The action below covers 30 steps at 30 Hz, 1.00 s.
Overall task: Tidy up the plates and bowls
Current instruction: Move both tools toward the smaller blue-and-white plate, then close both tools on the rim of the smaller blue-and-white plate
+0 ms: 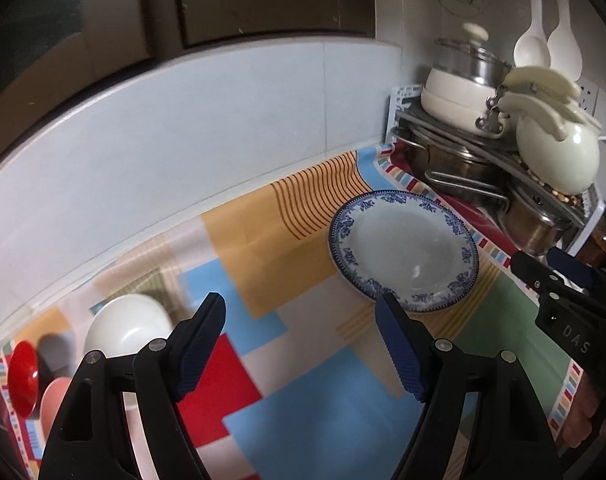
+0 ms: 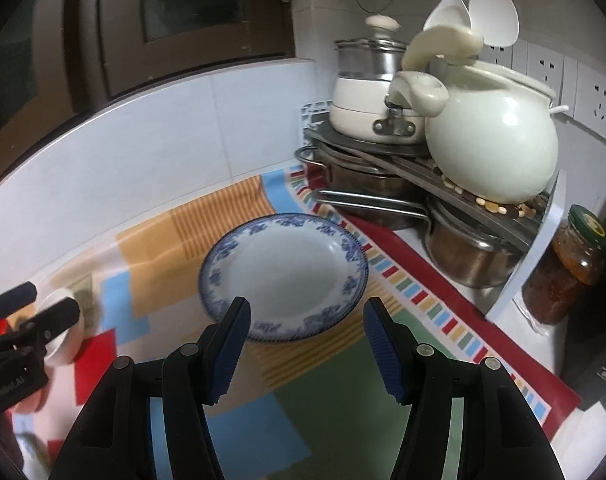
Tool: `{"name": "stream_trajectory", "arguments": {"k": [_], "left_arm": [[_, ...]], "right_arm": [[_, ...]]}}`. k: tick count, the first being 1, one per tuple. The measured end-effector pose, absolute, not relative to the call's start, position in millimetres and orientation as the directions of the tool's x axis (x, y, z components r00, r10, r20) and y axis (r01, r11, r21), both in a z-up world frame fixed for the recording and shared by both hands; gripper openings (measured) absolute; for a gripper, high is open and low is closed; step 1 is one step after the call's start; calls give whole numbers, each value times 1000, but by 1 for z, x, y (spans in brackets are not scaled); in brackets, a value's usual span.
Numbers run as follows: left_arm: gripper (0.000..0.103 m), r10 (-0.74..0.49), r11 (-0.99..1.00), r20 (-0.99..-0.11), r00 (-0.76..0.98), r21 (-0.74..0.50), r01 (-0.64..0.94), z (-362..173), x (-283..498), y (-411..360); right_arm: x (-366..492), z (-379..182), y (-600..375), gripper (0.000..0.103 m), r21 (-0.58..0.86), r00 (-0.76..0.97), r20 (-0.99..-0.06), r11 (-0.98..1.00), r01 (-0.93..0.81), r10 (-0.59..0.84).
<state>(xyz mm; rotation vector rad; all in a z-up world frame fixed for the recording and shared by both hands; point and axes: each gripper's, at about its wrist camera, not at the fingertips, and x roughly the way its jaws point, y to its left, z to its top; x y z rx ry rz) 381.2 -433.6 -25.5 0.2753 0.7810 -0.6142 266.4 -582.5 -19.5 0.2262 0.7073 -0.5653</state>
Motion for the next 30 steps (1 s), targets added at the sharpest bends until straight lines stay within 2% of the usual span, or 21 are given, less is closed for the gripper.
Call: {"name": "stream_trajectory", "arguments": {"k": [22, 30], "left_arm": [[77, -369, 793, -803, 468, -10, 609, -113, 468, -538], [74, -371, 794, -815, 445, -29, 607, -131, 485, -559]], "right_arm": [[334, -105, -690, 60, -21, 494, -742, 752, 659, -454], [349, -127, -714, 60, 18, 470, -772, 724, 689, -428]]}}
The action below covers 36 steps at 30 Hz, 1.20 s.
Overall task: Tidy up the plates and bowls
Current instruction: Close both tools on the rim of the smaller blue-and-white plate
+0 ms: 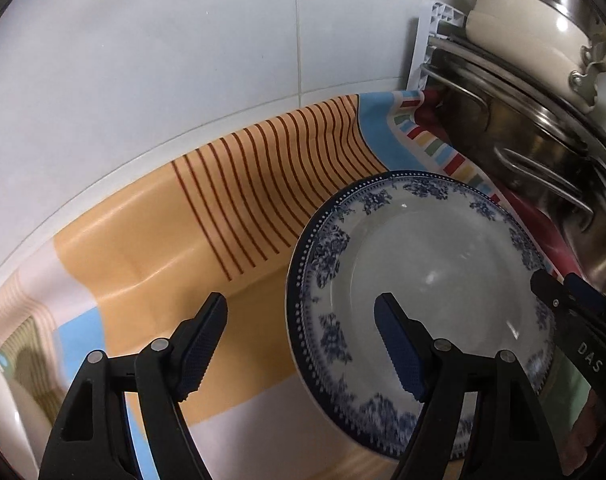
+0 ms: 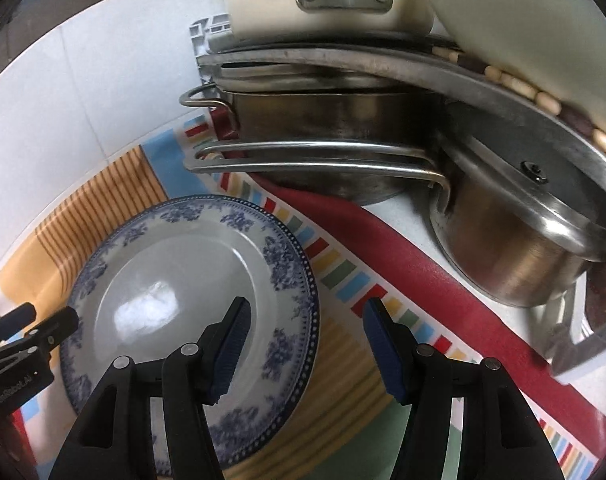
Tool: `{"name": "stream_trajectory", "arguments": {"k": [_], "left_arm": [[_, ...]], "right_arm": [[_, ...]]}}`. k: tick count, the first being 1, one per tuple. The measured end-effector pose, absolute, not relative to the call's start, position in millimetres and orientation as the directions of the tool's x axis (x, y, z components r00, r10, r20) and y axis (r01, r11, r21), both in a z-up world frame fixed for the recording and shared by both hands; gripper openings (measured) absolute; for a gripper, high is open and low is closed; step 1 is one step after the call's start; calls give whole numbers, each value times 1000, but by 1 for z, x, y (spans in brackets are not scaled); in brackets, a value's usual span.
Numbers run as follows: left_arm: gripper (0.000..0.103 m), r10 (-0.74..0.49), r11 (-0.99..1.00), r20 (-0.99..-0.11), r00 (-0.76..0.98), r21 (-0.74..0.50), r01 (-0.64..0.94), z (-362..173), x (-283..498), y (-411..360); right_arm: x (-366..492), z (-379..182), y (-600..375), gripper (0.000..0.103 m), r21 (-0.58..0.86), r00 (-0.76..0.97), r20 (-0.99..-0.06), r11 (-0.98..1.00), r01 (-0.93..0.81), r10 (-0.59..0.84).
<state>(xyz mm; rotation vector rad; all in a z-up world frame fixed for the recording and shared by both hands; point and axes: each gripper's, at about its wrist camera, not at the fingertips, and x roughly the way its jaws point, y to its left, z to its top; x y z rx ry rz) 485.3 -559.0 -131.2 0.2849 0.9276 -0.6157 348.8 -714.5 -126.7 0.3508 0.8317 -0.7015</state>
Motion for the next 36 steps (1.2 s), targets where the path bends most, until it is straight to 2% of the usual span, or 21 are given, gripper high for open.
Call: {"name": "stream_trajectory", "arguments": {"k": [4, 11, 17, 20, 23, 25, 27, 36], "left_arm": [[71, -376, 790, -819, 434, -39, 612, -135, 491, -566], [59, -372, 795, -827, 421, -50, 605, -138, 497, -570], [54, -367, 792, -835, 411, -48, 609, -142, 500, -573], [50, -371, 793, -833, 411, -55, 607, -142, 502, -572], [42, -385, 785, -832, 399, -68, 615, -141, 502, -572], [37, -399, 778, -833, 384, -85, 623, -141, 502, -573], [37, -396, 779, -834, 384, -84, 621, -140, 502, -575], [35, -394, 783, -830, 396, -78, 617, -135, 497, -573]], "right_arm": [[356, -129, -718, 60, 0, 467, -771, 734, 680, -433], [366, -136, -723, 59, 14, 461, -788, 736, 677, -409], [374, -142, -723, 59, -2, 448, -795, 740, 673, -409], [376, -143, -723, 53, -14, 444, -794, 743, 669, -414], [379, -144, -723, 49, -18, 446, -795, 751, 660, -411], [381, -144, -722, 42, -9, 455, -796, 760, 649, -399], [382, -144, -721, 37, -3, 463, -796, 768, 640, -389], [385, -140, -717, 36, -14, 462, -797, 776, 631, -390]]}}
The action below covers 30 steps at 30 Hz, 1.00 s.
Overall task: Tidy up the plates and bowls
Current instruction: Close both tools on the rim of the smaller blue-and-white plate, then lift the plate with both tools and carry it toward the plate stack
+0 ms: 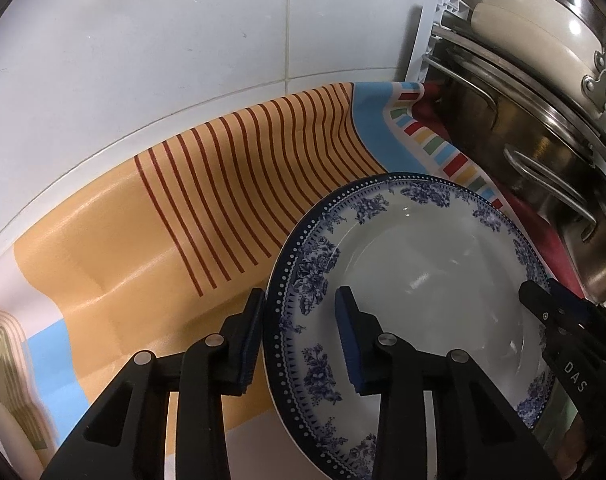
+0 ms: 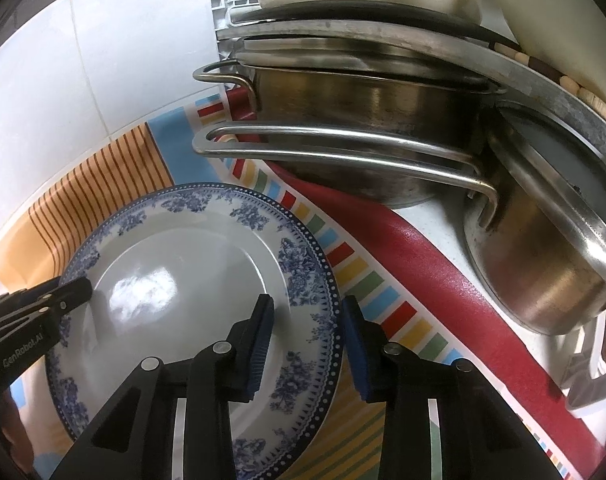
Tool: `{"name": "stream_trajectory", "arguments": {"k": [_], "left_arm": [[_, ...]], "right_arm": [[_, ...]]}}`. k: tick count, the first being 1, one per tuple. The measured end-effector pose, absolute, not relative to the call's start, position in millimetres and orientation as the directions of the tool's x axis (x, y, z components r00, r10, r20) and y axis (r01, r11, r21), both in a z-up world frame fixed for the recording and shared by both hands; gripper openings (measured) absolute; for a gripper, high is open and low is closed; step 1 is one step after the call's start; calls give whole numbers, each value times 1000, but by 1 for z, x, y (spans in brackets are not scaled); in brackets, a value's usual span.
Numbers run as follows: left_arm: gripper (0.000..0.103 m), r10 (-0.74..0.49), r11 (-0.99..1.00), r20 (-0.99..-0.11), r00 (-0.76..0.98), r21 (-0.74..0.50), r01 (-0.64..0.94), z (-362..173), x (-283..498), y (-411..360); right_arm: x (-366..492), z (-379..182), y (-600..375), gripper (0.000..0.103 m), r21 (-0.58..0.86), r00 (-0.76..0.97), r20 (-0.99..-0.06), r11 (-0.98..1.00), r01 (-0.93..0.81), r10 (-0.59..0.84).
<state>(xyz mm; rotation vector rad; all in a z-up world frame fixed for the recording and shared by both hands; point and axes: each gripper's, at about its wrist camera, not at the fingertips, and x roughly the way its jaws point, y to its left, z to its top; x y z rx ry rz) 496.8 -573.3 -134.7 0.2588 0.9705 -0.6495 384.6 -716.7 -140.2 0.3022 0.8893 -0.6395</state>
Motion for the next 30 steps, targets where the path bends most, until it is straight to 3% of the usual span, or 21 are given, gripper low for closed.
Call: {"name": "stream_trajectory", "arguments": {"k": [14, 30], "left_arm": [[34, -385, 795, -826, 413, -69, 603, -115, 463, -538], [35, -342, 790, -868, 359, -59, 610, -123, 433, -513]], "right_arm": [[354, -110, -681, 35, -36, 479, -781, 796, 604, -399], [327, -114, -659, 35, -50, 400, -856, 823, 565, -327]]}}
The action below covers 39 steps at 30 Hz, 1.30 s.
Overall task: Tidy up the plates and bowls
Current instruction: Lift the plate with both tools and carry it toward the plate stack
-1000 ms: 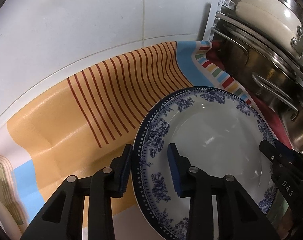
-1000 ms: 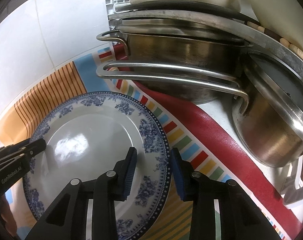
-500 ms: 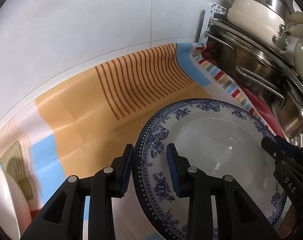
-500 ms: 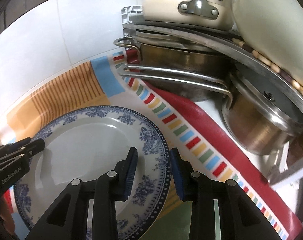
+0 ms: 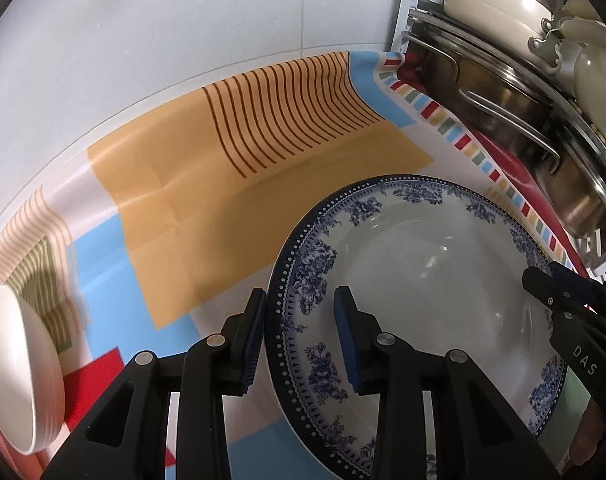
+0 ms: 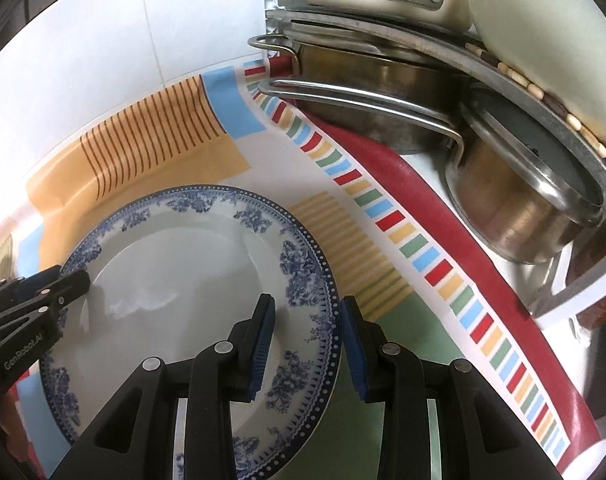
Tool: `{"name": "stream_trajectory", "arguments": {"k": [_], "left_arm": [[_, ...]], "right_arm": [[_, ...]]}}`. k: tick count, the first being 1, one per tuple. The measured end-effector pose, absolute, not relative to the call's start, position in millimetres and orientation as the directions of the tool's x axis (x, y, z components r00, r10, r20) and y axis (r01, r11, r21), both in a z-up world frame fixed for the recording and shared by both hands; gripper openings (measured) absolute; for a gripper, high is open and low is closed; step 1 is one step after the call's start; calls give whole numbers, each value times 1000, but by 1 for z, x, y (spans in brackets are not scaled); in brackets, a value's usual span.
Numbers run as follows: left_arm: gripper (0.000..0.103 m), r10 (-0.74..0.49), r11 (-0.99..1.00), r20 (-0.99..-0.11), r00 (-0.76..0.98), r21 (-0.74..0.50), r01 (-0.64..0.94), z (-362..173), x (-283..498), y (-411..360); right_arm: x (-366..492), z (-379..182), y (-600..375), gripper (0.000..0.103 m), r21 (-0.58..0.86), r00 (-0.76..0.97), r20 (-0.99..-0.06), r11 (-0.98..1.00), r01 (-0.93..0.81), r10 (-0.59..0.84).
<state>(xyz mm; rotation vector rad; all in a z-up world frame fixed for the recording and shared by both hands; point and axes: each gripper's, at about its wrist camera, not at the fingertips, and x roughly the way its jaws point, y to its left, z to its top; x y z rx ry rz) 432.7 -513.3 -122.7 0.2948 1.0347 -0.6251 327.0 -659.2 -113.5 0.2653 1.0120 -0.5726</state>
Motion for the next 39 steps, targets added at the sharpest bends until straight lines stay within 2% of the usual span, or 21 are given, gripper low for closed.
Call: {"name": "stream_trajectory", "arguments": {"k": [19, 39], "left_arm": [[35, -347, 849, -825, 446, -74, 523, -66, 383, -413], [34, -244, 949, -797, 552, -81, 303, -47, 327, -267]], "right_arm": [[282, -53, -589, 35, -74, 494, -795, 864, 498, -353], [256, -28, -477, 35, -54, 595, -770, 953, 298, -230]]}}
